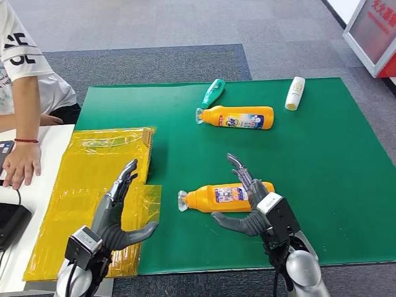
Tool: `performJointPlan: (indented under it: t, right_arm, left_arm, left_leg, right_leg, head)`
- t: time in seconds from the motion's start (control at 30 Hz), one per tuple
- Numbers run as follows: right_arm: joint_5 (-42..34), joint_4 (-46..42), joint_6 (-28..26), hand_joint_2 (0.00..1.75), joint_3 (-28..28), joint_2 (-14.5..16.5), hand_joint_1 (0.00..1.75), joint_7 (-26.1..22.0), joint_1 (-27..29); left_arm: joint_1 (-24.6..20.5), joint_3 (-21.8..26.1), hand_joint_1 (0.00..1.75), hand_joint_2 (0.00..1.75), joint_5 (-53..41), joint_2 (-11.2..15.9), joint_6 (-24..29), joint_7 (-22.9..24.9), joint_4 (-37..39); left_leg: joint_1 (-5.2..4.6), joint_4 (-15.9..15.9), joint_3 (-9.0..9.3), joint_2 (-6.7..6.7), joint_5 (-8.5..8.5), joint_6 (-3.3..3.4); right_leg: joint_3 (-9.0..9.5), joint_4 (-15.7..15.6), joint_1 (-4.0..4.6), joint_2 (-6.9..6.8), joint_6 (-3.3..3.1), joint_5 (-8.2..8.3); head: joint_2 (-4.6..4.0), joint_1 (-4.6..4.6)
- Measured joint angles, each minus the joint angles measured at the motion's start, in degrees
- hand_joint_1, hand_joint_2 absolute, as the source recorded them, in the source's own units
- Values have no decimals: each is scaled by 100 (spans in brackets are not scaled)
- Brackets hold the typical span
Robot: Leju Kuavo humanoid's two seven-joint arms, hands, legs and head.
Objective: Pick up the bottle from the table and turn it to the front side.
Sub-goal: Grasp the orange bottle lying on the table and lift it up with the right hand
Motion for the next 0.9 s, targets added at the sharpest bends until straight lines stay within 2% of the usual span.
performJointPlan:
  t: [0.1,0.2,0.3,0.43,0.63,0.8,0.9]
  right_arm:
    - [361,0,-240,175,1,-1,0,40,-6]
    - [1193,0,-686,175,2,-55,0,195,-59]
    - [1957,10,-853,175,7,-289,0,447,-254]
    - [2451,134,-687,175,44,-702,0,774,-652]
    - [2696,571,-455,175,324,-1411,0,1015,-1393]
    - [2661,731,-331,175,549,-1721,0,1110,-1721]
    - [2362,836,-115,175,692,-1874,0,1134,-1855]
  left_arm:
    - [0,2,0,175,9,0,0,-1,0]
    - [5,15,0,175,17,0,0,-3,0]
    - [6,44,0,175,33,2,-1,-15,0]
    - [-5,74,0,175,60,8,-24,-49,2]
    - [-25,111,0,175,103,34,-47,-79,16]
    - [-26,119,0,175,113,54,-57,-104,24]
    - [-31,120,0,175,122,59,-63,-115,37]
  left_leg:
    - [0,0,0,0,0,0]
    - [0,0,0,0,0,0]
    - [-1,0,-1,0,2,3]
    - [-2,1,-1,0,5,8]
    - [-3,3,-2,-2,13,9]
    - [-2,3,-2,-3,15,7]
    - [-2,2,-2,-3,15,6]
  right_leg:
    - [0,0,0,0,0,0]
    - [0,0,0,0,1,1]
    - [1,-1,-2,0,4,4]
    - [2,-1,-5,1,12,11]
    - [2,-1,-7,-1,14,18]
    - [2,-1,-6,-1,13,18]
    - [1,-1,-6,-1,13,17]
  head:
    - [0,0]
    - [0,-1]
    - [0,0]
    - [0,-1]
    - [0,1]
    - [0,-1]
    - [0,0]
